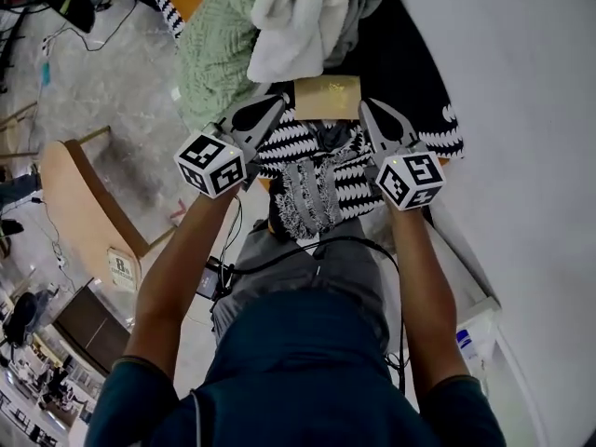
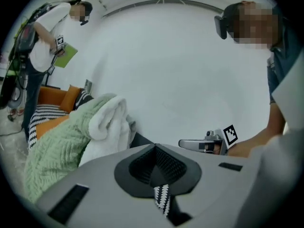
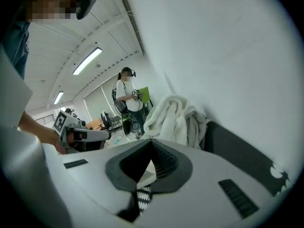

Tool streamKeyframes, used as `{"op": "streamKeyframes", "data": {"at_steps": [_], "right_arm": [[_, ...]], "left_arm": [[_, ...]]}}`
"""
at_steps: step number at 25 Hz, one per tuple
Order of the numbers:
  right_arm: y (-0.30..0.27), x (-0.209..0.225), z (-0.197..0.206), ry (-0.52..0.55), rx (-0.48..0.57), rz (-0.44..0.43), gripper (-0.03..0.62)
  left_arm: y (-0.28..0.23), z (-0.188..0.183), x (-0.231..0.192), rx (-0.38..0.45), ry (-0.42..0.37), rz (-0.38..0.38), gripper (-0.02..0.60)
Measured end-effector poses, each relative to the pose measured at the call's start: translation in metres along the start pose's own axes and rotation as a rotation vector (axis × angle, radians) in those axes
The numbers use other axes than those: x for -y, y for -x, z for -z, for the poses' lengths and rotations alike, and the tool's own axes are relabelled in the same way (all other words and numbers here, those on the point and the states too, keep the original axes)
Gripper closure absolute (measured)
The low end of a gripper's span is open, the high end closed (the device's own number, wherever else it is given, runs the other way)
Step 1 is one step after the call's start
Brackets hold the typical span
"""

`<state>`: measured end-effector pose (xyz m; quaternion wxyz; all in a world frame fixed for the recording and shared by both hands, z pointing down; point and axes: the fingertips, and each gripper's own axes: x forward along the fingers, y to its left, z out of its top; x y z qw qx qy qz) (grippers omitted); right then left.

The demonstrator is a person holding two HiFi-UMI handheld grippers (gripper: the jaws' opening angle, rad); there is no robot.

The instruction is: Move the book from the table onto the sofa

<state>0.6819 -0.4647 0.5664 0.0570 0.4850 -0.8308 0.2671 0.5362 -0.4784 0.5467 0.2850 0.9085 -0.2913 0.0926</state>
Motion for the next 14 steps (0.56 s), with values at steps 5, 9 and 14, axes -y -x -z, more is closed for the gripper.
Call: {"op": "streamKeyframes", "data": {"at_steps": [5,9,14], "right_arm": [[0.037,-0.052,-0.057,0.075,0.104,-0.035,0.58],[0.062,-0.095,-0.093,0.116,0.171,-0.065,0.58],[0.099,-0.151,-0.127,0.17,0.229,-0.107,0.58]], "left_arm": [[0.04,-0.046,0.025,0.071,-0.124,0.011,0.578],[0.079,-0.068,0.036,0.11,-0.198,-0.009,0.578],[0.134,-0.087,0.051,0.147,-0.238,-0.043,0.578]]}}
